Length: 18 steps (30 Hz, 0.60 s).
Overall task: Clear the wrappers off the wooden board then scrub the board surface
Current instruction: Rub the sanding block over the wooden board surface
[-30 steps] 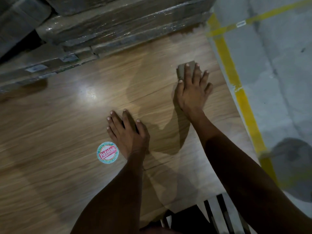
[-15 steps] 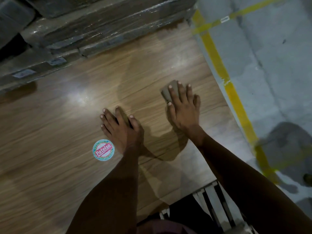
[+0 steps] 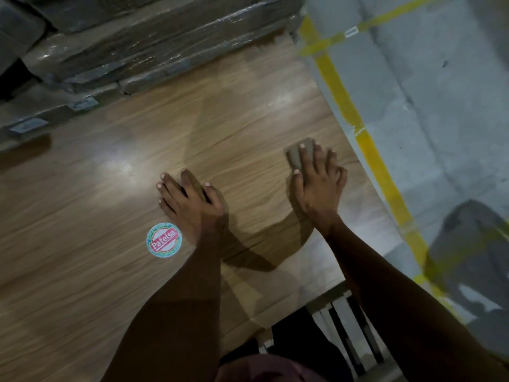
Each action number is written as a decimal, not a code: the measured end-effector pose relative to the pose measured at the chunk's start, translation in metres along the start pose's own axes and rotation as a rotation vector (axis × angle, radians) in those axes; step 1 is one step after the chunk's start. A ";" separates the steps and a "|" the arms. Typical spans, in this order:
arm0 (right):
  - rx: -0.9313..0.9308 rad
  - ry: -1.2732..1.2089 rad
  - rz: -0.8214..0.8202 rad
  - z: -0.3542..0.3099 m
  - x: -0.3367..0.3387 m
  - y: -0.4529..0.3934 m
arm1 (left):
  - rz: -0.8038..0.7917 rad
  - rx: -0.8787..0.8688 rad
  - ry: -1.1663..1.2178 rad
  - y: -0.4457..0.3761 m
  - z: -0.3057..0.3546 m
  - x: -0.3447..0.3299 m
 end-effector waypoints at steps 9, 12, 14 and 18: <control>0.108 -0.027 -0.045 0.001 -0.010 0.066 | 0.011 0.014 0.007 0.001 0.000 -0.001; -0.120 -0.044 -0.004 0.022 -0.006 0.067 | 0.000 0.008 0.013 0.001 0.000 -0.002; -0.191 -0.061 0.006 0.025 -0.006 0.067 | -0.004 0.001 0.004 0.001 0.000 -0.003; -0.161 -0.072 0.011 0.026 -0.005 0.068 | -0.004 -0.004 0.002 0.001 -0.001 -0.004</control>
Point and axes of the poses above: each hand's wrist, its own y-axis away from the middle knuckle, its own x-axis out of the back of the hand, z = x × y, the point moved 9 cm from there along -y, towards the middle knuckle, and after that the axes turned 1 degree about z, right-handed, at the moved point
